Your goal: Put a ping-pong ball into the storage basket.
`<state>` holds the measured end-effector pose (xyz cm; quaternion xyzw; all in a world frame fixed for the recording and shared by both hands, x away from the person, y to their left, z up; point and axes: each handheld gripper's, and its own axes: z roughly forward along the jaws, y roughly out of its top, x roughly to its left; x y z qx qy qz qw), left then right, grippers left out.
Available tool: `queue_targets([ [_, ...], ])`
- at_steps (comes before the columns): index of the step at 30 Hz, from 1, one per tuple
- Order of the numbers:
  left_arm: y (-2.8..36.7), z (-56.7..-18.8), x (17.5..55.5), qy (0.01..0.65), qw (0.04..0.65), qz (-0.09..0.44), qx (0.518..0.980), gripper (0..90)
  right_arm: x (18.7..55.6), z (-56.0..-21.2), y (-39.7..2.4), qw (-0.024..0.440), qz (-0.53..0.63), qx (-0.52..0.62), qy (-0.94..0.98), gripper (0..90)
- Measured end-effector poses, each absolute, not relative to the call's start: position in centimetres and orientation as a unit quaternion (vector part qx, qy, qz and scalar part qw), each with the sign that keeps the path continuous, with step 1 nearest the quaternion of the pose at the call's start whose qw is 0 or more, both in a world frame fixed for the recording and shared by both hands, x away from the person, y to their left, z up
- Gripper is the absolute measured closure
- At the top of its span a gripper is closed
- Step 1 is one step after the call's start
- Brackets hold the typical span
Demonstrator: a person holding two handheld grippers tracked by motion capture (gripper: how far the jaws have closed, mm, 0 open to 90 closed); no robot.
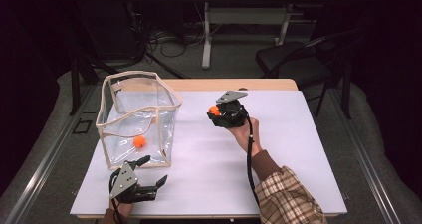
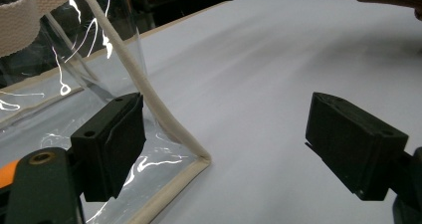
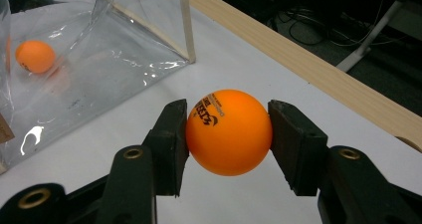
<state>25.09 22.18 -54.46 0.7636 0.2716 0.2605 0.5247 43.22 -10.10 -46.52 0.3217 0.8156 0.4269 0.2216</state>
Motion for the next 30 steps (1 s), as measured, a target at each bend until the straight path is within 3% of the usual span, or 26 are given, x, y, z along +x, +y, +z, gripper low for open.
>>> queue_targets([
  [30,22.2,-54.5,25.1,0.272,0.525,0.262,0.763,15.8,43.5,-44.4,-10.1,0.233,0.444,0.319,0.805,51.0],
])
